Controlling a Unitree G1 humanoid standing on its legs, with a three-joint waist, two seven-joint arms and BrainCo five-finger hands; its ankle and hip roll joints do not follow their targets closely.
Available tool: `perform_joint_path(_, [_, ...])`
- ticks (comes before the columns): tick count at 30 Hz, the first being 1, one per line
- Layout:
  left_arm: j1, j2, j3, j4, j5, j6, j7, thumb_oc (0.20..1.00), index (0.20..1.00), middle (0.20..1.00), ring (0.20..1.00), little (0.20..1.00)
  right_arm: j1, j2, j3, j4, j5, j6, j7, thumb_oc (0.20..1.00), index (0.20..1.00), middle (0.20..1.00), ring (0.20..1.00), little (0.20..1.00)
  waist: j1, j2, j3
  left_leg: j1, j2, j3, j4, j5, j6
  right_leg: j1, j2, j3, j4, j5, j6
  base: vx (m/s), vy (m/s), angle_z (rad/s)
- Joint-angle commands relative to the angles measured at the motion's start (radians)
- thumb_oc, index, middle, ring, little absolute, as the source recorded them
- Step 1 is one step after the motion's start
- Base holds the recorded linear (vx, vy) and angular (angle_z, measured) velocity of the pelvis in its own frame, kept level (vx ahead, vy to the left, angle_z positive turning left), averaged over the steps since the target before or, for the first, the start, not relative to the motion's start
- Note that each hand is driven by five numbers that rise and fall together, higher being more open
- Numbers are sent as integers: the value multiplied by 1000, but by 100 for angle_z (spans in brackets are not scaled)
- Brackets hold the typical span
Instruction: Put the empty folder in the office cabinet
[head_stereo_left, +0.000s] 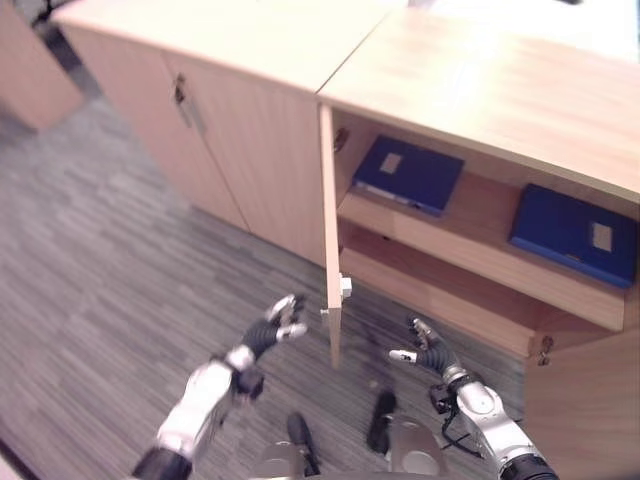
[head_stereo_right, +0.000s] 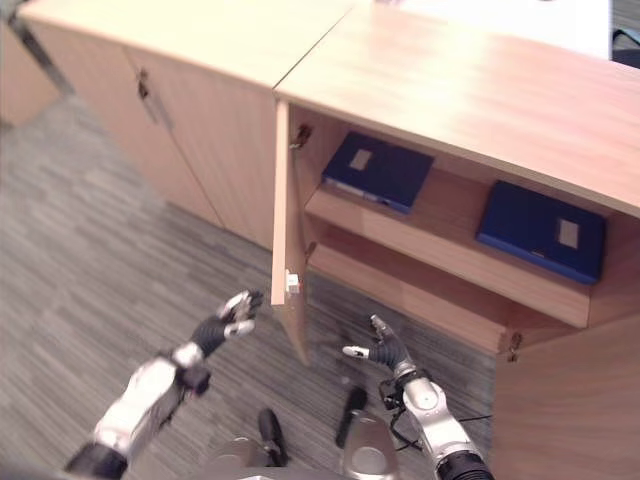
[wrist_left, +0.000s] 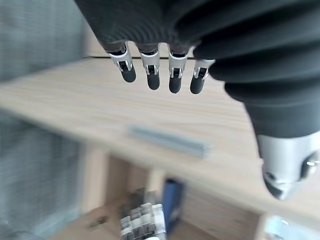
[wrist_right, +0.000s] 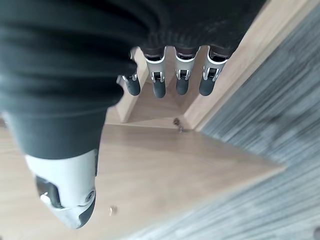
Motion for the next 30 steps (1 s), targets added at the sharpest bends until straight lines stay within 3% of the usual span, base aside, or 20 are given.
perform_joint_path(1, [-166,-15,-21,48,-16,-36,-7,1000,1000,1000,1000,1000,-14,0,-22,-16,-36,-24,-6,1000,1000,1000,1000,1000,-4,-80,-58,-8,-26,-26,12,-40,-34,65,20,134,-252,101,60,73,-225,-22])
perform_joint_path(3, [-186,-58,-32,76,-23,-40,16,1000,1000,1000,1000,1000,-13,-28,-15,-27,-32,-18,-5,1000,1000,1000,1000,1000,-44,-43,-76,14,2,-4,12,-18,-65,96,71,189,-322,86,45,56,-218,-90])
perform_joint_path(6, [-205,-77,-29,102,-19,-42,34,1000,1000,1000,1000,1000,-11,-41,-18,-37,-21,-20,-5,1000,1000,1000,1000,1000,-66,-27,-83,27,23,11,25,-12,-83,111,97,217,-348,78,35,45,-144,-52])
perform_joint_path(9, [-284,-111,-19,185,-17,-49,76,1000,1000,1000,1000,1000,19,-71,-24,-68,-1,-23,-1,1000,1000,1000,1000,1000,-128,-22,-75,7,138,68,196,-6,-134,147,145,277,-362,32,-2,54,-237,-49])
perform_joint_path(11, [-311,-111,9,239,-4,-60,118,1000,1000,1000,1000,1000,24,-93,-13,-75,4,-19,3,1000,1000,1000,1000,1000,-143,-19,-66,-2,193,58,312,52,-163,175,178,335,-381,16,-25,111,-134,-60])
perform_joint_path(13, [-346,-102,38,302,-1,-71,156,1000,1000,1000,1000,1000,13,-112,10,-68,7,-16,9,1000,1000,1000,1000,1000,-134,-18,-64,-13,168,-45,318,81,-165,178,191,401,-396,16,-25,91,5,-103])
perform_joint_path(15, [-389,-81,75,378,-11,-85,186,1000,1000,1000,1000,1000,12,-126,31,-71,7,-17,21,1000,1000,1000,1000,1000,-124,-29,-72,-35,114,-154,249,39,-146,177,184,468,-400,19,-13,118,28,-143])
perform_joint_path(16, [-390,-81,75,379,-11,-85,185,1000,1000,1000,1000,1000,10,-126,32,-70,7,-17,21,1000,1000,1000,1000,1000,-124,-30,-74,-36,112,-152,245,44,-145,173,183,469,-400,22,-13,287,126,-152])
perform_joint_path(17, [-477,-23,121,505,-35,-103,223,1000,1000,1000,1000,1000,-5,-137,54,-51,17,-26,36,1000,1000,1000,1000,1000,-110,-27,-75,-51,65,-302,102,34,-144,177,191,554,-397,17,2,217,107,-117])
perform_joint_path(19, [-478,-23,122,506,-36,-103,223,1000,1000,1000,1000,1000,-6,-137,54,-50,17,-26,37,1000,1000,1000,1000,1000,-110,-27,-77,-54,65,-301,99,39,-144,173,191,554,-397,20,2,185,70,-92])
perform_joint_path(20, [-516,26,147,554,-48,-112,239,1000,1000,1000,1000,1000,-21,-147,65,-23,22,-33,31,1000,1000,1000,1000,1000,-98,-24,-71,-79,32,-401,74,45,-144,181,209,614,-402,11,7,177,32,-102])
perform_joint_path(21, [-518,32,159,570,-58,-114,235,1000,1000,1000,1000,1000,-21,-146,66,-20,23,-36,33,1000,1000,1000,1000,1000,-95,-23,-69,-84,32,-417,60,51,-147,178,211,625,-399,13,6,255,91,-113])
perform_joint_path(22, [-543,84,207,636,-80,-127,240,1000,1000,1000,1000,1000,-32,-142,81,0,29,-46,44,1000,1000,1000,1000,1000,-90,-12,-61,-100,25,-510,31,68,-155,173,228,687,-398,11,13,138,101,-116])
perform_joint_path(24, [-545,122,249,659,-83,-136,247,1000,1000,1000,1000,1000,-27,-149,81,-3,32,-53,52,1000,1000,1000,1000,1000,-91,-8,-50,-115,25,-518,20,81,-160,175,232,727,-402,6,23,140,141,-144])
perform_joint_path(28, [-564,181,287,713,-44,-137,260,1000,1000,1000,1000,1000,8,-151,76,-11,12,-55,75,1000,1000,1000,1000,1000,-109,3,-67,-57,33,-421,-44,72,-160,175,223,760,-421,11,45,114,212,-110])
perform_joint_path(29, [-607,243,308,765,-36,-136,273,1000,1000,1000,1000,1000,20,-148,68,-12,3,-55,73,1000,1000,1000,1000,1000,-131,-12,-80,-34,21,-360,-56,60,-152,145,196,778,-414,22,71,82,226,-101])
perform_joint_path(30, [-609,244,308,767,-36,-137,272,1000,1000,1000,1000,1000,20,-147,68,-13,3,-55,73,1000,1000,1000,1000,1000,-128,-14,-81,-34,20,-356,-56,59,-151,144,195,781,-414,22,72,105,308,-85])
